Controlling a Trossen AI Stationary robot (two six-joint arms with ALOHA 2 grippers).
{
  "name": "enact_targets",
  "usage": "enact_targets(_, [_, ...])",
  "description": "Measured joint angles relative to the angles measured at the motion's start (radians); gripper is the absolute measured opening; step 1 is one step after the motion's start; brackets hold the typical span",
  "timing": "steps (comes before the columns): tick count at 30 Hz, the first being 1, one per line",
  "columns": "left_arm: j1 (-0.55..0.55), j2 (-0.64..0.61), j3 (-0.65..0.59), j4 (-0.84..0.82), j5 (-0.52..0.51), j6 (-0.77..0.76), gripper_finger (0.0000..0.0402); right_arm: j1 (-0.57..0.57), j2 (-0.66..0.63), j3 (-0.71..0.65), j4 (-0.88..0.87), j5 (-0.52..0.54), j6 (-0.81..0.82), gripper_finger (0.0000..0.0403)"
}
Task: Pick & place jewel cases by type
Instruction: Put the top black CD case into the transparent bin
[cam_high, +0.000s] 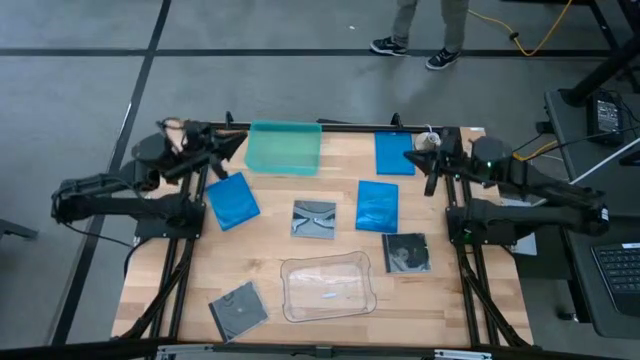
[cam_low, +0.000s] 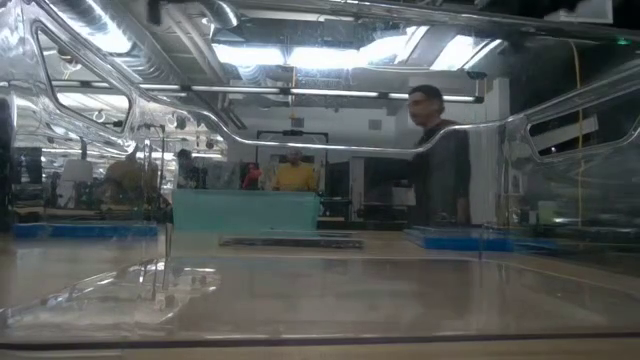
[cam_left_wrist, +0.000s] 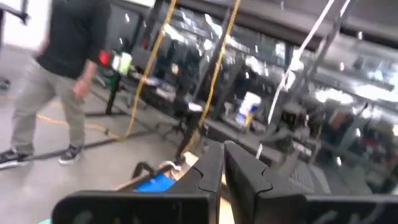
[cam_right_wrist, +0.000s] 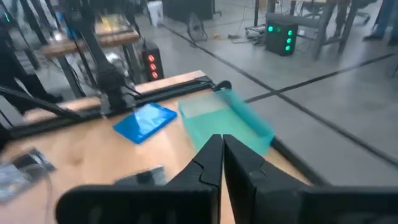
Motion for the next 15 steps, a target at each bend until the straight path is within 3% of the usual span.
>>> enact_targets(6, [0.000, 0.246, 0.190, -0.031, 0.117, -0.012, 0.0013, -0.014, 0.137, 0.142, -0.070, -0.003, -0.086, 0.0019])
enact_targets(11, [0.000, 0.411, 0.264, -0.035, 0.201, -0.082, 0.0013, -0.014, 0.197, 0.129, -0.088, -0.093, -0.081, 0.0019])
enact_targets(15, [0.000, 0.510, 0.268, -0.050, 0.339, -0.174, 0.0013, -0.014, 0.244, 0.092, -0.109, -0.149, -0.085, 0.0019])
